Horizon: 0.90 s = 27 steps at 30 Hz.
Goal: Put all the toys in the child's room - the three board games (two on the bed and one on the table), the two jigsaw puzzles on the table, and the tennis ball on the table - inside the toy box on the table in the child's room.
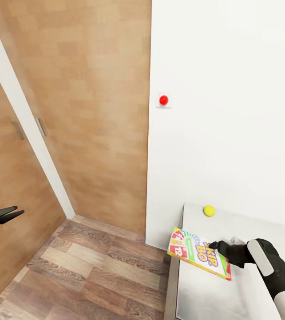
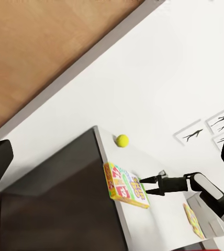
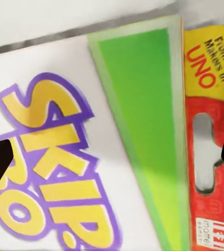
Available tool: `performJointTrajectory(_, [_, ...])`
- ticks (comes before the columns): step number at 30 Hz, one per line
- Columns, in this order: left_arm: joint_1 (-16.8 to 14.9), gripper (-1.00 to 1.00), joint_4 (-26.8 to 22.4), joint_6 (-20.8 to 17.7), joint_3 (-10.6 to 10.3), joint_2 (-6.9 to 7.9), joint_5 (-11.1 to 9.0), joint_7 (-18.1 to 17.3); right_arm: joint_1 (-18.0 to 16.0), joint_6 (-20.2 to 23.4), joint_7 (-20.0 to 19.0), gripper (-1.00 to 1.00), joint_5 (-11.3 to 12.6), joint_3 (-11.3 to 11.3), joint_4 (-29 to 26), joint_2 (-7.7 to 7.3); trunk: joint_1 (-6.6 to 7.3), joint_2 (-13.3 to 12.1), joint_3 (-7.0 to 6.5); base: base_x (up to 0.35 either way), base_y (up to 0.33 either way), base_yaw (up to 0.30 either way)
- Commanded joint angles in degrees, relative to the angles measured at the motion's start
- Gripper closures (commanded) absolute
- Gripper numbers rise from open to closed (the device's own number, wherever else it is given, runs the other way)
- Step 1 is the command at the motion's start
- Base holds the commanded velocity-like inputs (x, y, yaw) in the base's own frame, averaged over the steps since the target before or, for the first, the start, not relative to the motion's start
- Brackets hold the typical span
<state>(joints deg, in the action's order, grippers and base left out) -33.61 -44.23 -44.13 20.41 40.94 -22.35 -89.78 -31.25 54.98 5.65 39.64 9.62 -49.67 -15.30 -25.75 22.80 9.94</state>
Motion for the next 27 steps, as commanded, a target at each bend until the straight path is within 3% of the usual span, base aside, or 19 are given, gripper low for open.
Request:
performJointTrajectory(1, [0.0,-1.00,0.0,-0.6,0.0,0.02,0.0,-0.2,0.0,0.2,0.6,-1.00,0.6,0.0,-0.1,0.01,-0.04,0.1,0.12,0.000,0.068,0.000])
performJointTrajectory(27, [0.0,-1.00,0.0,-0.6,0.0,0.02,0.0,-0.2,0.0,0.2,0.6,-1.00,0.6,0.0,-0.1,0.01,-0.04,0.1,0.12,0.000,0.046,0.000])
